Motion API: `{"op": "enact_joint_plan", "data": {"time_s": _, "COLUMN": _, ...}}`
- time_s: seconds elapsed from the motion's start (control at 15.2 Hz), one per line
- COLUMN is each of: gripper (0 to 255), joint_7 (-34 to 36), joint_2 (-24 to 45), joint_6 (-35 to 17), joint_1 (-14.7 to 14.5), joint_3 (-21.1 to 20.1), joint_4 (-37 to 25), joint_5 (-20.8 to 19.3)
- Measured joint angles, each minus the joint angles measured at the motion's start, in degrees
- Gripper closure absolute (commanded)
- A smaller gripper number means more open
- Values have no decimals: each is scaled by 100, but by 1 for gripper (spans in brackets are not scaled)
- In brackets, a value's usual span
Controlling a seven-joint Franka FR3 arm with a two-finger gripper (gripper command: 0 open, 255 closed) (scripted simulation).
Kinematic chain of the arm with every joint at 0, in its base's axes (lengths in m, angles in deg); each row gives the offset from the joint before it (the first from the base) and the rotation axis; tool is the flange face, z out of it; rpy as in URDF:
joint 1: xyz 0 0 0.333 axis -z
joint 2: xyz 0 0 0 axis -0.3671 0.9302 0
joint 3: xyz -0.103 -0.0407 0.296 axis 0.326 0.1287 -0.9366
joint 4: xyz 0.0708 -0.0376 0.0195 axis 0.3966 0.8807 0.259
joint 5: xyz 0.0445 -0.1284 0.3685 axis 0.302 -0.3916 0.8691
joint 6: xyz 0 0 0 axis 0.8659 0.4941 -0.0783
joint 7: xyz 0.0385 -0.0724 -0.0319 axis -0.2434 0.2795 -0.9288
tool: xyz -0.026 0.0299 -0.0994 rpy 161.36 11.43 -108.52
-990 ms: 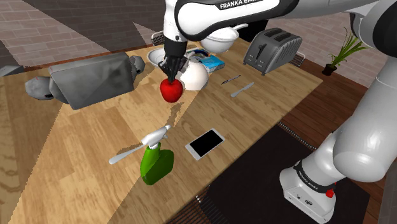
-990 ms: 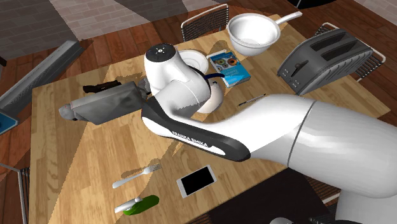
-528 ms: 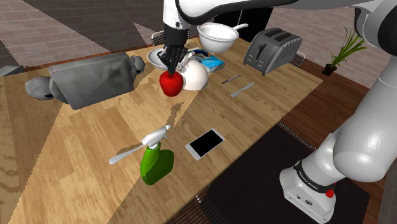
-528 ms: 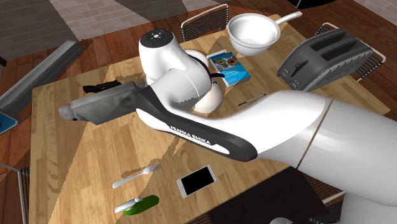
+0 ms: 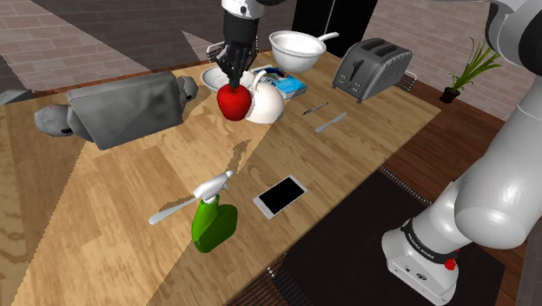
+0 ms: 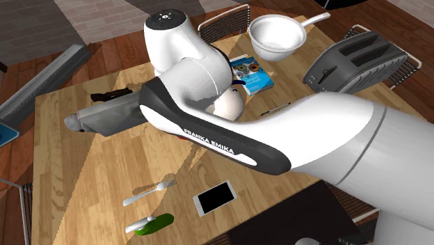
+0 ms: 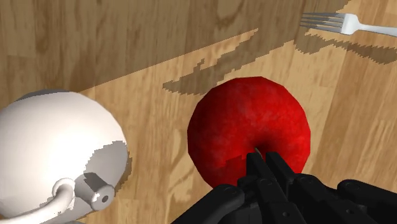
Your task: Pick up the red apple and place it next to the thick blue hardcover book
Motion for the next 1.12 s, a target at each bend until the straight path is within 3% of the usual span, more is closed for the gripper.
{"op": "enact_joint_plan", "data": {"time_s": 0.53, "gripper": 255, "joint_7": 26, "joint_2": 77, "joint_6": 621, "joint_1": -44, "joint_3": -14, "joint_4": -696, "joint_5": -27}}
{"op": "enact_joint_plan", "data": {"time_s": 1.12, "gripper": 255, "joint_7": -1058, "joint_2": -405, "joint_6": 572, "joint_1": 677, "joint_3": 361, "joint_4": -162, "joint_5": 283}}
